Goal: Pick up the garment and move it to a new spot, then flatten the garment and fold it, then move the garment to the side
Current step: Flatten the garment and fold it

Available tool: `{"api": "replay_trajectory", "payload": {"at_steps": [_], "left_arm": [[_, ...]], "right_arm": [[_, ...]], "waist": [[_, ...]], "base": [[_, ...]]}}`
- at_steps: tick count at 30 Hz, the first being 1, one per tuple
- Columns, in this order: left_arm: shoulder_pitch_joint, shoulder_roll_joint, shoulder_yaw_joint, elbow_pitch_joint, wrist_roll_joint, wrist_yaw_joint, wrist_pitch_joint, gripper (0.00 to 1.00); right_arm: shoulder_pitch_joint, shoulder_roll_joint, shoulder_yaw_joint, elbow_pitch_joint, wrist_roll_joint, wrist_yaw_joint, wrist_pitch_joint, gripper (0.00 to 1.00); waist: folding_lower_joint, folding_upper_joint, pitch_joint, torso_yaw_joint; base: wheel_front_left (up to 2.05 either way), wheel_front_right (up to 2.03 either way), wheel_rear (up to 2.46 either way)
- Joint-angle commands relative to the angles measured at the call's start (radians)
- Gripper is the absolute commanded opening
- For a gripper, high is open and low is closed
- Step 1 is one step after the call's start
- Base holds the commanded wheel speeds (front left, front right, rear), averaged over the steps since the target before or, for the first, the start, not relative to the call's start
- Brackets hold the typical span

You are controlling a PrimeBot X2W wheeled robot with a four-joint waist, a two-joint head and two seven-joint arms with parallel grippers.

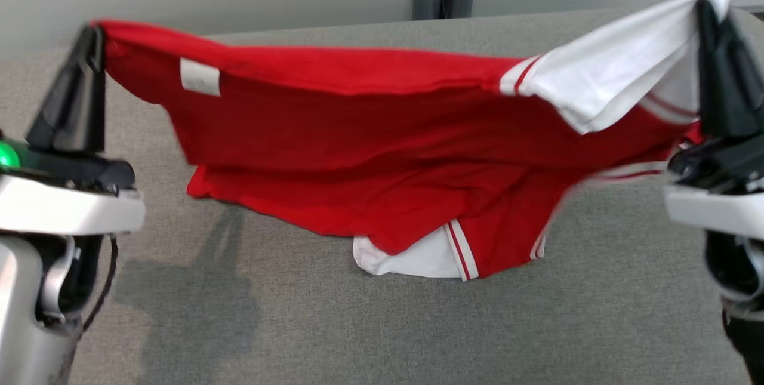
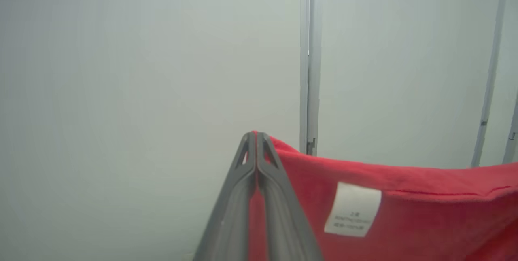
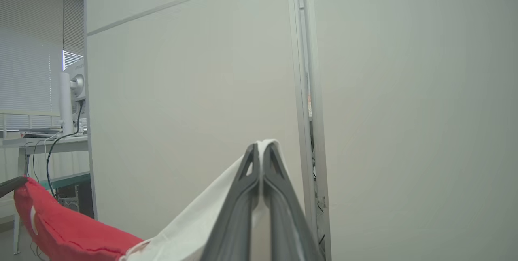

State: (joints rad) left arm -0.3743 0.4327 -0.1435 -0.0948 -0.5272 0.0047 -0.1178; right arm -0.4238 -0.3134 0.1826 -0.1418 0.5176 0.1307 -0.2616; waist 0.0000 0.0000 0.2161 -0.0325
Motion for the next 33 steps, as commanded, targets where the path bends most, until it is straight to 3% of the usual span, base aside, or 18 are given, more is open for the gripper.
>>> {"api": "replay_trajectory", "payload": {"at_steps": [1, 10, 19, 24, 33], "left_arm": [[-0.024, 0.003, 0.008, -0.017, 0.004, 0.008, -0.002, 0.00], [-0.167, 0.028, 0.024, -0.135, 0.053, 0.055, 0.035, 0.00], [-0.282, 0.024, -0.017, -0.124, 0.080, 0.042, 0.055, 0.00], [-0.443, -0.001, -0.051, 0.030, 0.084, 0.004, 0.035, 0.00], [-0.838, -0.068, -0.138, 0.515, 0.166, -0.084, -0.115, 0.00]], "right_arm": [[-0.018, -0.002, -0.008, -0.011, -0.001, 0.000, -0.001, 0.00], [-0.196, -0.002, -0.053, -0.106, -0.015, 0.000, 0.064, 0.00], [-0.301, 0.007, -0.027, -0.040, -0.008, 0.000, 0.114, 0.00], [-0.462, -0.009, 0.031, 0.146, 0.001, 0.000, 0.127, 0.00], [-0.906, -0.005, 0.180, 0.622, -0.006, 0.000, 0.037, 0.00]], "waist": [[0.0000, 0.0000, -0.011, 0.001], [0.0000, 0.0000, -0.052, 0.000], [0.0000, 0.0000, -0.042, -0.002], [0.0000, 0.0000, 0.002, 0.003], [0.0000, 0.0000, 0.086, 0.030]], "base": [[0.00, 0.00, 0.00], [0.00, 0.00, 0.00], [0.00, 0.00, 0.00], [0.00, 0.00, 0.00], [0.00, 0.00, 0.00]]}}
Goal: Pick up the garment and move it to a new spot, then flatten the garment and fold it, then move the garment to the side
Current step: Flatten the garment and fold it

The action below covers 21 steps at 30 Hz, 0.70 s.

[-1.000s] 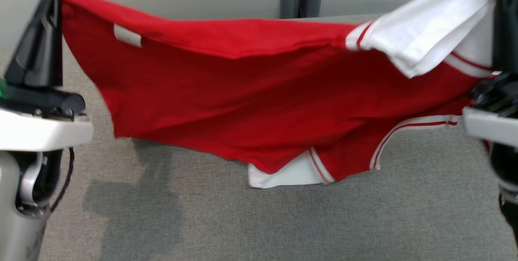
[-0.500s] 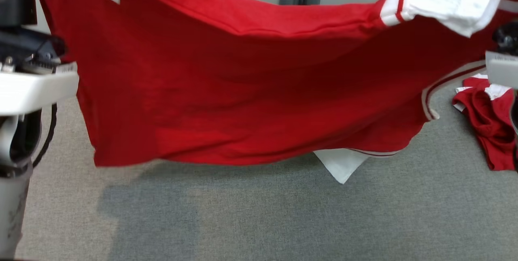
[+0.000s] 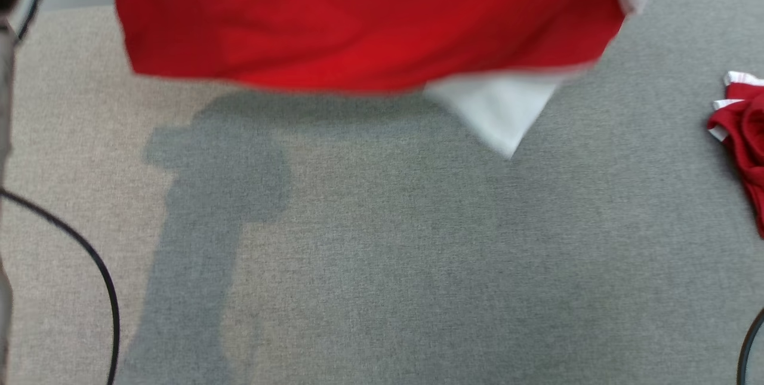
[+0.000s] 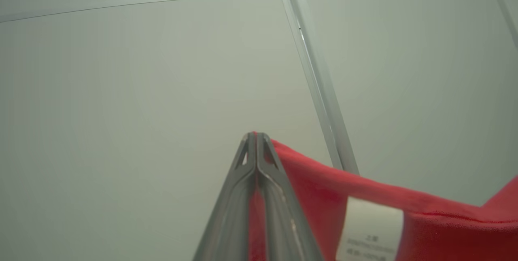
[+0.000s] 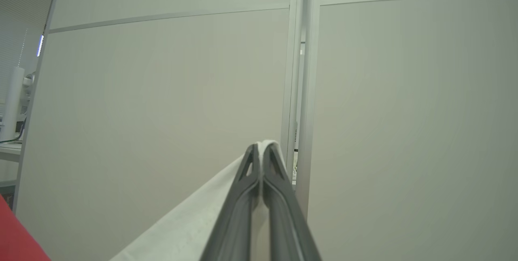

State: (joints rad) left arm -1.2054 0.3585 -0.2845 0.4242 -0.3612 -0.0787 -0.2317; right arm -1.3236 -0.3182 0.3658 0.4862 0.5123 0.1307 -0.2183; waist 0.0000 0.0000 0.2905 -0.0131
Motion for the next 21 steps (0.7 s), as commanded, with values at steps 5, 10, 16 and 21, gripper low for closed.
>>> {"api": "replay_trajectory", "payload": {"at_steps": [5, 10, 16, 21], "left_arm": [[-0.184, -0.029, 0.010, 0.226, 0.037, -0.002, -0.029, 0.00], [-0.281, -0.053, -0.019, 0.451, 0.039, -0.024, -0.017, 0.00], [-0.321, -0.088, -0.052, 0.605, 0.022, -0.043, -0.001, 0.00], [-0.249, -0.156, -0.099, 0.698, -0.073, -0.052, 0.032, 0.00]], "right_arm": [[-0.217, 0.041, 0.011, 0.208, -0.022, 0.000, -0.043, 0.00], [-0.314, 0.100, 0.001, 0.349, -0.051, 0.000, -0.048, 0.00], [-0.295, 0.146, 0.022, 0.434, -0.056, 0.000, -0.048, 0.00], [-0.218, 0.138, 0.048, 0.525, 0.017, 0.000, -0.048, 0.00]], "waist": [[0.0000, 0.0000, 0.044, 0.023], [0.0000, 0.0000, 0.057, 0.029], [0.0000, 0.0000, 0.080, 0.028], [0.0000, 0.0000, 0.117, 0.041]], "base": [[0.00, 0.00, 0.00], [0.00, 0.00, 0.00], [0.00, 0.00, 0.00], [0.00, 0.00, 0.00]]}}
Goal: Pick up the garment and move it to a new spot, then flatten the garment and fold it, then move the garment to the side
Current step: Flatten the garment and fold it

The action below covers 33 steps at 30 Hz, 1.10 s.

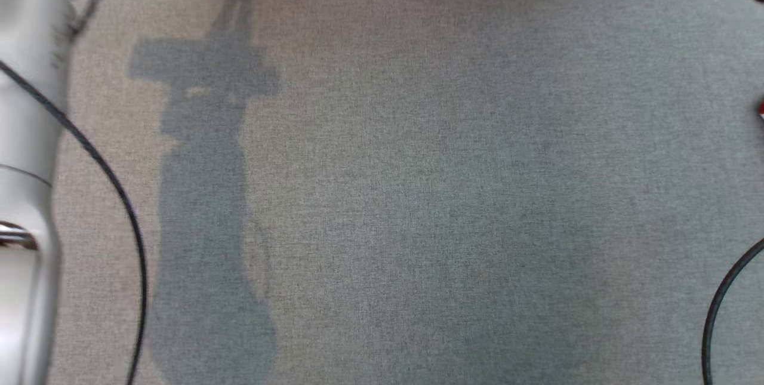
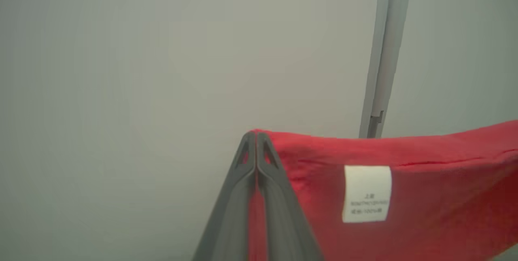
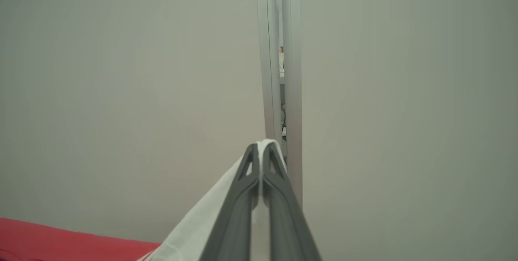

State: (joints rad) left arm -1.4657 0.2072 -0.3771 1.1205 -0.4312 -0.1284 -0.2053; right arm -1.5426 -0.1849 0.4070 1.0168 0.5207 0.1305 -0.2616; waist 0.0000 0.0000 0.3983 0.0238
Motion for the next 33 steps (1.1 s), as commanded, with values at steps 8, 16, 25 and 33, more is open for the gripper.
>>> {"api": "replay_trajectory", "payload": {"at_steps": [8, 16, 25, 33], "left_arm": [[0.221, 0.009, -0.064, -0.082, -0.194, -0.002, -0.033, 0.00], [0.534, 0.096, -0.079, -0.270, -0.242, -0.002, -0.059, 0.00], [0.991, 0.190, 0.002, -0.656, -0.301, 0.128, -0.040, 0.00], [1.352, 0.322, 0.047, -1.074, -0.339, 0.314, 0.104, 0.00]], "right_arm": [[0.268, -0.074, 0.140, -0.163, 0.179, 0.000, -0.003, 0.00], [0.692, -0.153, 0.101, -0.449, 0.322, 0.001, -0.003, 0.00], [1.138, -0.167, 0.056, -0.664, 0.382, 0.001, -0.003, 0.00], [1.446, -0.185, -0.027, -0.843, 0.398, 0.000, 0.034, 0.00]], "waist": [[0.0000, 0.0000, 0.036, 0.010], [0.0000, 0.0000, -0.014, 0.006], [0.0000, 0.0000, -0.128, -0.015], [0.0000, 0.0000, -0.206, -0.027]], "base": [[0.00, 0.00, 0.00], [0.00, 0.00, 0.00], [0.00, 0.00, 0.00], [0.00, 0.00, 0.00]]}}
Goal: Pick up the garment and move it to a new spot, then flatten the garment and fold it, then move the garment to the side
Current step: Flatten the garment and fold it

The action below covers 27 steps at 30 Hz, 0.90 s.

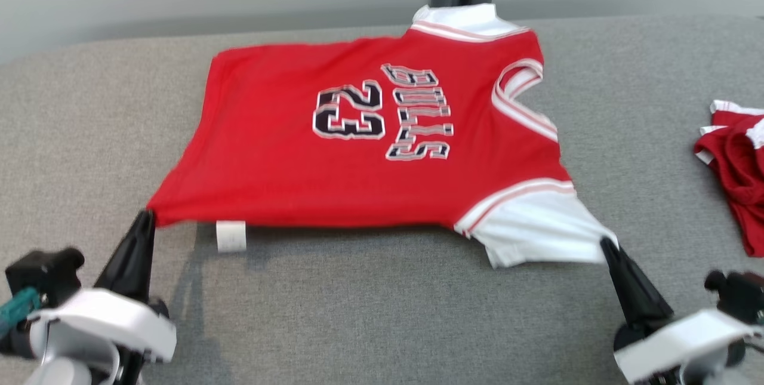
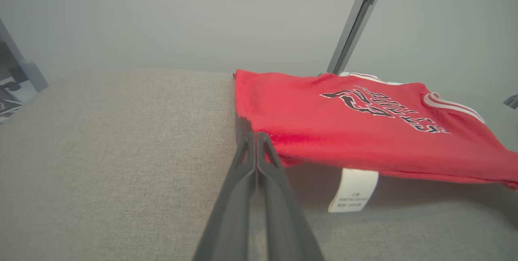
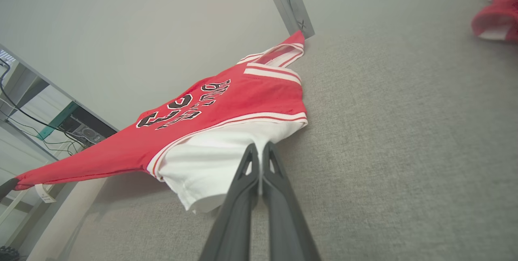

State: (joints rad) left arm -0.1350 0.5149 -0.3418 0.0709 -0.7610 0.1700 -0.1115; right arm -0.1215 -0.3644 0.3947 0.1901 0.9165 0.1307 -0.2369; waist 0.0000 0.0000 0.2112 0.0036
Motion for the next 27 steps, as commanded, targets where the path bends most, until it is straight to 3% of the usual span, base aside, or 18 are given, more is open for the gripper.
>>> {"api": "replay_trajectory", "payload": {"at_steps": [1, 7, 14, 20, 27], "left_arm": [[0.062, 0.029, 0.012, -0.063, -0.015, 0.032, 0.030, 0.00], [0.228, 0.072, 0.026, -0.225, -0.043, 0.107, 0.095, 0.00], [0.388, 0.115, 0.041, -0.346, -0.065, 0.185, 0.149, 0.00], [0.441, 0.140, 0.055, -0.399, -0.073, 0.219, 0.172, 0.00], [0.430, 0.155, 0.053, -0.434, -0.077, 0.226, 0.200, 0.00]], "right_arm": [[0.060, -0.007, -0.031, -0.039, -0.005, 0.000, 0.024, 0.00], [0.240, 0.032, -0.130, -0.172, -0.038, 0.000, 0.120, 0.00], [0.479, 0.112, -0.264, -0.363, -0.103, 0.000, 0.343, 0.00], [0.580, 0.189, -0.351, -0.503, -0.159, 0.000, 0.508, 0.00], [0.560, 0.241, -0.397, -0.579, -0.198, 0.000, 0.609, 0.00]], "waist": [[0.0000, 0.0000, -0.027, -0.009], [0.0000, 0.0000, -0.058, -0.022], [0.0000, 0.0000, -0.084, -0.030], [0.0000, 0.0000, -0.089, -0.042], [0.0000, 0.0000, -0.071, -0.040]], "base": [[0.00, 0.00, 0.00], [0.00, 0.00, 0.00], [0.00, 0.00, 0.00], [0.00, 0.00, 0.00], [0.00, 0.00, 0.00]]}}
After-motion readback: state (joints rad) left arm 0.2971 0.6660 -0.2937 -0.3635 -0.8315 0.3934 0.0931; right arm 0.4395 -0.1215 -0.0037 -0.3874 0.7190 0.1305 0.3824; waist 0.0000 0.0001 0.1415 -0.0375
